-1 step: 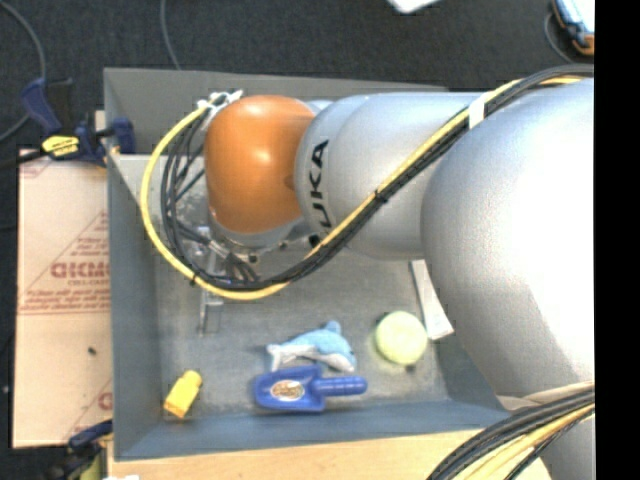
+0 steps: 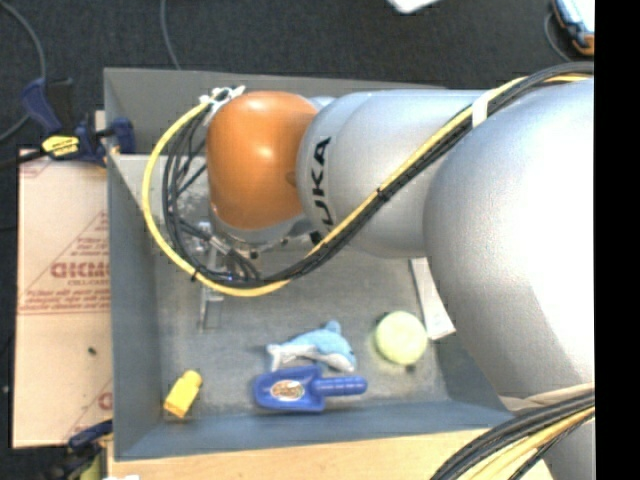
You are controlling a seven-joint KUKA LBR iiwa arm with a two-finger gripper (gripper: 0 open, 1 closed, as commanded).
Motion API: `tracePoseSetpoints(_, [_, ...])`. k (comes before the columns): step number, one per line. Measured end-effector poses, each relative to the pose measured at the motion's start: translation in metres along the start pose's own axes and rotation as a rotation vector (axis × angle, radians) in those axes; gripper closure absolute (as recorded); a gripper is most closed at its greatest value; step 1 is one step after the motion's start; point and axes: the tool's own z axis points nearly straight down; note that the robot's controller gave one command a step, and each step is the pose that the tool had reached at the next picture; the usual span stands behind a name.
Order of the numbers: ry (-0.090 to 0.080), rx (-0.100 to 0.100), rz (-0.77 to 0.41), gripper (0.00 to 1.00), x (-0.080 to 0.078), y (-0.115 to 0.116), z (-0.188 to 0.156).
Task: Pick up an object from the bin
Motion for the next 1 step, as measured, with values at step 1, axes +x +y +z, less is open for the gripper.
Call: tracePoseSetpoints(1, [0.015,0.006,0.022,0.00,0.0625,-0.0647,0.0551])
